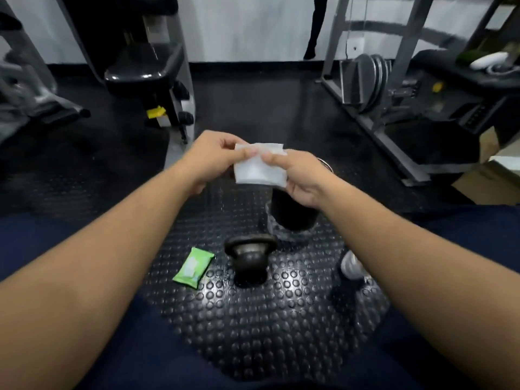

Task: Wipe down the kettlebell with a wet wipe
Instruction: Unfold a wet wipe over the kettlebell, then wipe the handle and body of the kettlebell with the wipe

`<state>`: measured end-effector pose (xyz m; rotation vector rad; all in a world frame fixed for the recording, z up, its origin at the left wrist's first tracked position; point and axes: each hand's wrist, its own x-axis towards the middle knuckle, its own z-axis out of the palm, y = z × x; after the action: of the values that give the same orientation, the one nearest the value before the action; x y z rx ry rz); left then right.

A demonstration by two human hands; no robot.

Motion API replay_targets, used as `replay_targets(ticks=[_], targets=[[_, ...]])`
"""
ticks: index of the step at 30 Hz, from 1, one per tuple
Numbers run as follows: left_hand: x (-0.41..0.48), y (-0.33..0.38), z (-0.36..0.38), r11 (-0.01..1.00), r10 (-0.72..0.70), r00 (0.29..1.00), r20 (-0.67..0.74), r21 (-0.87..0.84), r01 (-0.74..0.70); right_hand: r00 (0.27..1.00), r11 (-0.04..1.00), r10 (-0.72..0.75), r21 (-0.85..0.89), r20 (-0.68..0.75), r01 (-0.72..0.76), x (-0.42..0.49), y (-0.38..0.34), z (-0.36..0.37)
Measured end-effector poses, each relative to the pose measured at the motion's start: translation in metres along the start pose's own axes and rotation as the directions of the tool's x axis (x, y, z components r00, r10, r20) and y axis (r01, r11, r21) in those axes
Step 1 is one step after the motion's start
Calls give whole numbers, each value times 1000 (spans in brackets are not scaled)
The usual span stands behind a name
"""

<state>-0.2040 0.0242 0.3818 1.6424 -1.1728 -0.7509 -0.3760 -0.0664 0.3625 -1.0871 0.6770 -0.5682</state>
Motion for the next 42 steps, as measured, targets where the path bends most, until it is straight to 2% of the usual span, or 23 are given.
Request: replay_targets(ticks=[3, 5, 6, 10, 13, 16, 19, 22, 26, 28, 32, 35, 39, 42], targets=[[4, -11, 7, 958, 33, 999, 18, 285, -37, 994, 990, 103, 98, -49, -98, 3, 35, -18], [9, -22, 14, 854, 15, 999, 28, 520, -27, 978, 981, 166, 122, -127, -151, 9, 57, -36], [12, -28, 18, 812, -13, 1000, 23, 583, -3, 966, 978, 186, 130, -180, -164, 16, 66, -47], [21, -58, 39, 703, -119, 990, 74, 710, 31, 896, 977, 210, 116, -392, -179, 48, 97, -91], [33, -96, 69, 555, -227, 959, 170, 832, -16, 879, 963, 236, -24, -415, -270, 69, 128, -115], [38, -134, 94, 504, -282, 937, 208, 863, -40, 845, 908, 254, -184, -471, -376, 68, 157, -126], [54, -175, 113, 443, -330, 899, 288, 888, -122, 828, 821, 265, -334, -494, -462, 83, 201, -147], [64, -203, 119, 447, -356, 880, 314, 884, -134, 795, 754, 307, -377, -523, -538, 95, 233, -162], [72, -223, 118, 527, -384, 867, 317, 847, -76, 769, 747, 374, -323, -519, -581, 114, 257, -163], [75, -228, 116, 563, -383, 865, 325, 824, -61, 753, 780, 423, -220, -504, -586, 124, 263, -156], [71, -234, 117, 566, -356, 880, 315, 822, -65, 730, 817, 565, 136, -384, -561, 133, 268, -130], [69, -237, 119, 557, -344, 893, 290, 829, -55, 683, 779, 621, 211, -383, -590, 135, 274, -125], [68, -234, 121, 555, -351, 893, 280, 831, -42, 713, 740, 671, 247, -203, -626, 133, 277, -132], [65, -233, 122, 550, -346, 901, 261, 835, -31, 735, 746, 663, 207, -140, -633, 128, 273, -135]])
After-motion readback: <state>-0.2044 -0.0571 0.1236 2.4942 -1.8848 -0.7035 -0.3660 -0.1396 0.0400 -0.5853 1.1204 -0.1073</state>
